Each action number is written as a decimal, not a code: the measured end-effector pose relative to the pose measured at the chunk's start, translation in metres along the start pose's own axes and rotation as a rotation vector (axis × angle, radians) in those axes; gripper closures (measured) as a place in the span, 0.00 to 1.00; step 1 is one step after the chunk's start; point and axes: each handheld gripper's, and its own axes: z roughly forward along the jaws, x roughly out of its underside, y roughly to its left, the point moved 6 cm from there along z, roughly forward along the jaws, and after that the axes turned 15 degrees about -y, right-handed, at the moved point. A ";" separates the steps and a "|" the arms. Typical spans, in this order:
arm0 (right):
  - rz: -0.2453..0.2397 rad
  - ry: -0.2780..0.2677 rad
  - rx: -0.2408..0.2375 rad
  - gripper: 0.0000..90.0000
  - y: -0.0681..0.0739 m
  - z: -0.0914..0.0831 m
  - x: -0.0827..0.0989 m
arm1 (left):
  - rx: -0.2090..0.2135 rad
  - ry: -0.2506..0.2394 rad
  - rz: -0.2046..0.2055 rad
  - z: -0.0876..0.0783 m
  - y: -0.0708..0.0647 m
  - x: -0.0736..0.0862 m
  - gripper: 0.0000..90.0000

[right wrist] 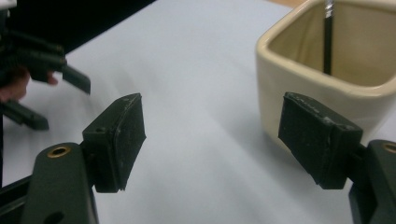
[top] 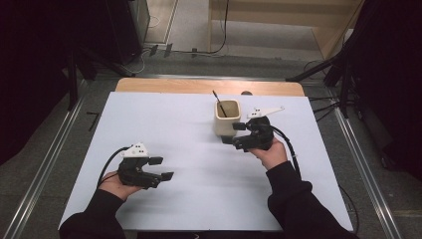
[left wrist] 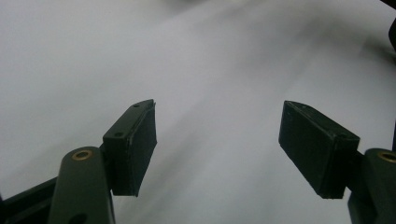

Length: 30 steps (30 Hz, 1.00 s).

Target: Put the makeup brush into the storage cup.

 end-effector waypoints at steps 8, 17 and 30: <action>-0.020 0.042 -0.012 0.27 0.008 -0.001 0.009 | -0.002 0.000 -0.002 0.001 0.001 0.000 0.31; -0.046 0.072 -0.010 0.25 0.011 -0.012 0.024 | 0.001 0.006 -0.001 0.003 0.002 -0.001 0.31; -0.058 0.109 -0.017 0.25 0.012 -0.031 0.044 | 0.002 0.007 -0.001 0.005 0.003 -0.001 0.31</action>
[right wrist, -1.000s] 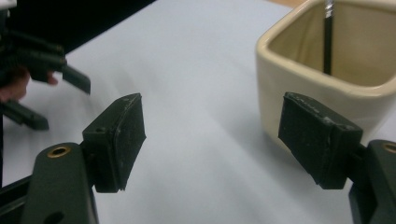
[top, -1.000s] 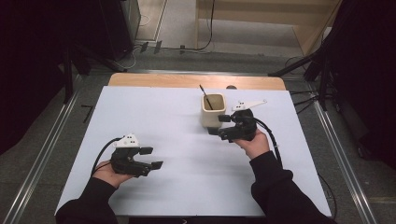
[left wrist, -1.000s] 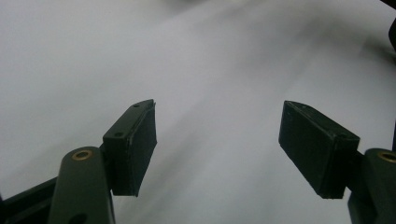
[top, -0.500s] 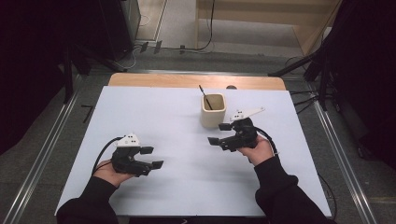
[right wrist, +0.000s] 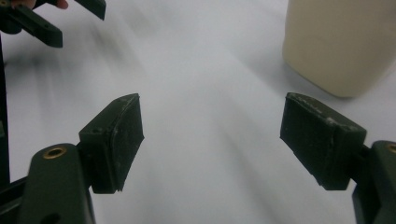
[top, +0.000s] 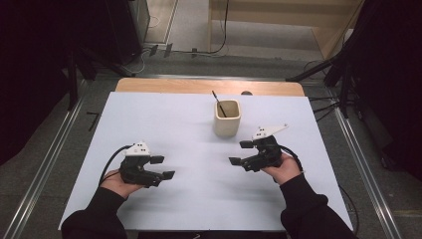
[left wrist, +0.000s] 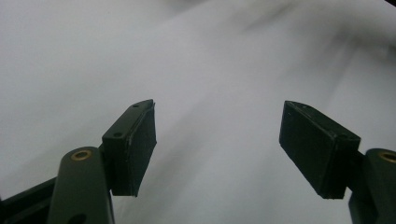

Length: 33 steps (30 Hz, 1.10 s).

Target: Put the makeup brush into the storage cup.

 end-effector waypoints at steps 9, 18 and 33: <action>-0.002 0.028 0.024 0.25 -0.003 -0.016 0.017 | -0.002 0.004 0.005 0.000 0.000 0.000 0.31; 0.001 0.023 0.047 0.25 -0.005 -0.032 0.026 | 0.001 0.007 0.011 0.000 0.000 0.000 0.31; 0.003 0.008 0.065 0.24 -0.011 -0.055 0.039 | 0.008 0.000 0.025 -0.003 0.000 0.000 0.31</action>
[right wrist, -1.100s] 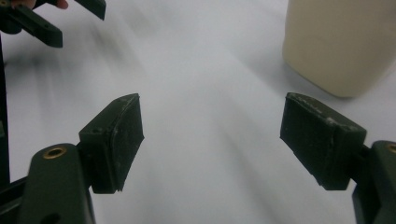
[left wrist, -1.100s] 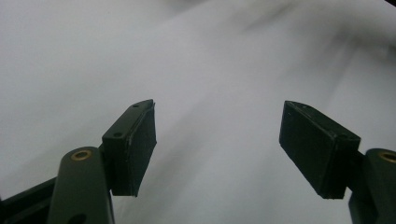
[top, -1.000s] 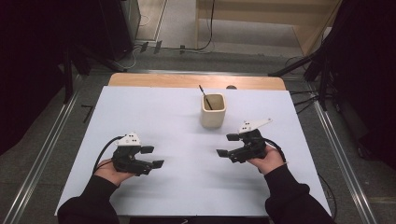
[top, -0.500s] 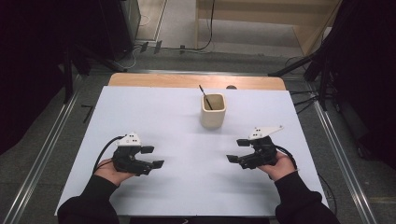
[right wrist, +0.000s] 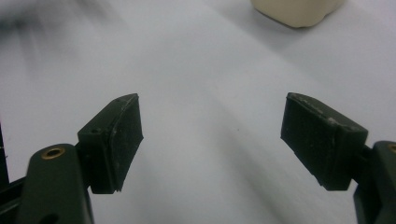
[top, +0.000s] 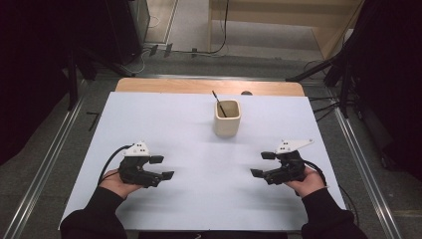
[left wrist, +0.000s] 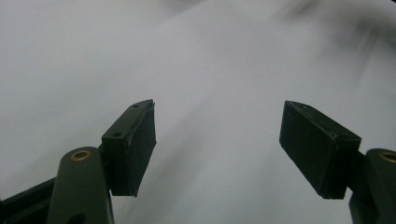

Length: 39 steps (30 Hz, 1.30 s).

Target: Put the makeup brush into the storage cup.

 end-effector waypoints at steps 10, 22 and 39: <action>-0.012 0.040 0.002 0.24 0.000 -0.002 0.008 | -0.004 -0.004 -0.002 -0.002 0.002 0.000 0.31; -0.009 0.047 0.001 0.24 -0.003 0.001 0.009 | -0.002 0.005 0.001 0.000 0.001 0.001 0.31; -0.023 0.057 -0.009 0.24 -0.002 0.003 0.010 | 0.000 0.010 0.000 0.000 0.001 0.002 0.31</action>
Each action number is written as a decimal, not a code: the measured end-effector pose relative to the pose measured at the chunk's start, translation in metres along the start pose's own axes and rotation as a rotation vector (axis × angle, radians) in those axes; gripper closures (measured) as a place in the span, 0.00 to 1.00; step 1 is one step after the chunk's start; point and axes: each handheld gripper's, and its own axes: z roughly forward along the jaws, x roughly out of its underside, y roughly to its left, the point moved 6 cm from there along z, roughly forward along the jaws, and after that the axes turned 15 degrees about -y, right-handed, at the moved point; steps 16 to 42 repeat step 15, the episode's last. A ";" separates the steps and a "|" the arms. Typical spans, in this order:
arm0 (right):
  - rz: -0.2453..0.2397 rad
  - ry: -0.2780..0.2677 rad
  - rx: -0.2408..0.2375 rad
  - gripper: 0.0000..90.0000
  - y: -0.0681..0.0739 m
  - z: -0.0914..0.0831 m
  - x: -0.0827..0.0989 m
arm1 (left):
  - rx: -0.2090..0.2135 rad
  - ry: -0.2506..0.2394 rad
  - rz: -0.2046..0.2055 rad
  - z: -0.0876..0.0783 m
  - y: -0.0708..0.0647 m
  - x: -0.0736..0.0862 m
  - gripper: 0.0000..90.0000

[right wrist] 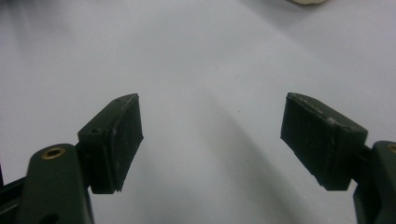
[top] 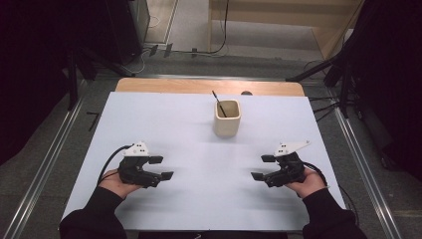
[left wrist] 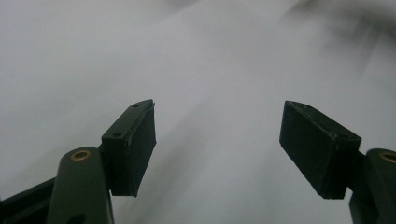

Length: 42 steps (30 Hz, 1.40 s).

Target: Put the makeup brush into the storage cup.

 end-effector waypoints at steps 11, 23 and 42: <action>-0.004 0.011 -0.004 0.24 0.001 0.001 0.001 | 0.002 0.003 0.000 0.000 0.000 0.000 0.31; -0.009 0.022 -0.009 0.24 0.002 0.002 0.002 | 0.003 0.005 0.000 0.000 0.000 0.001 0.31; -0.009 0.022 -0.009 0.24 0.002 0.002 0.002 | 0.003 0.005 0.000 0.000 0.000 0.001 0.31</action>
